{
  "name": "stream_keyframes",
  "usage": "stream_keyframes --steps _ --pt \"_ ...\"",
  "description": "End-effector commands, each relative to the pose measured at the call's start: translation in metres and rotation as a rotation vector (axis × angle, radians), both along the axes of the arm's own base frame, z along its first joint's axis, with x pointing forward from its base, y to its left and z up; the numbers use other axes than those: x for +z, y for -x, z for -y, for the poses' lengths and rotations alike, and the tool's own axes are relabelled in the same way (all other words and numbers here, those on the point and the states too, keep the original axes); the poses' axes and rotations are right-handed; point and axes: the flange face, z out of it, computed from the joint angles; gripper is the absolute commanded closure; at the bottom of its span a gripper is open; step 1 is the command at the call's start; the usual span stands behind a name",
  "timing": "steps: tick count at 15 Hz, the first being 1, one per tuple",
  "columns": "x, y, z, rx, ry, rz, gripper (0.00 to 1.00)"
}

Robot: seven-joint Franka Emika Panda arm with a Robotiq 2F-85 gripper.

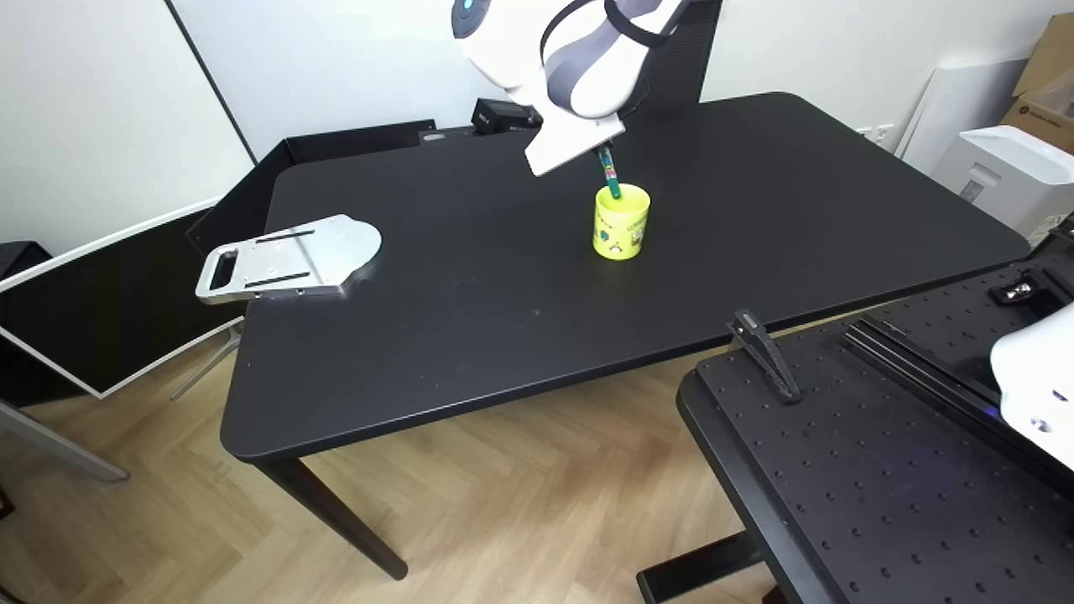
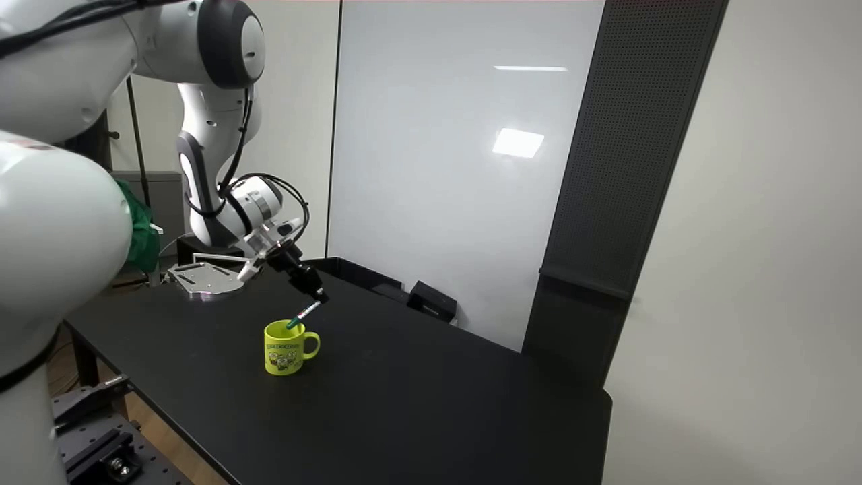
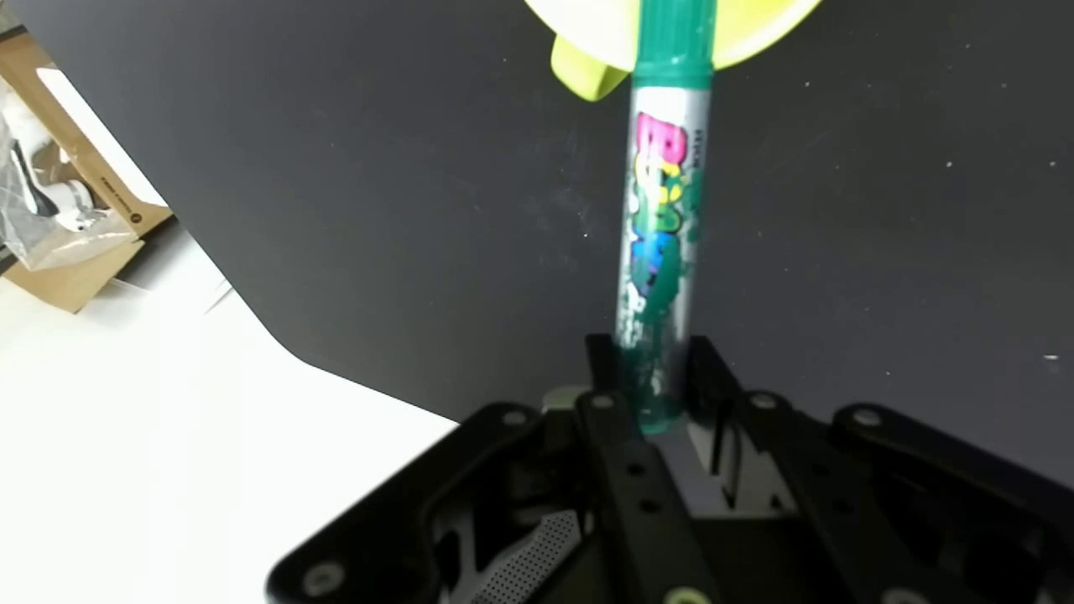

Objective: Put the green marker inside the yellow mug

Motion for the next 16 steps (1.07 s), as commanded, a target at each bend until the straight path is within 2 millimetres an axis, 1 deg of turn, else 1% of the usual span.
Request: stream_keyframes --steps 1,2,3,16 --pt "0.0003 0.0029 0.0025 0.004 0.0 0.005 0.94" --pt "0.0002 0.0035 0.0026 -0.003 0.0 0.001 0.94" --pt "-0.001 0.0008 -0.0013 0.002 0.002 -0.003 0.77" --pt "-0.0017 0.0019 -0.0014 0.002 0.001 -0.006 0.77"
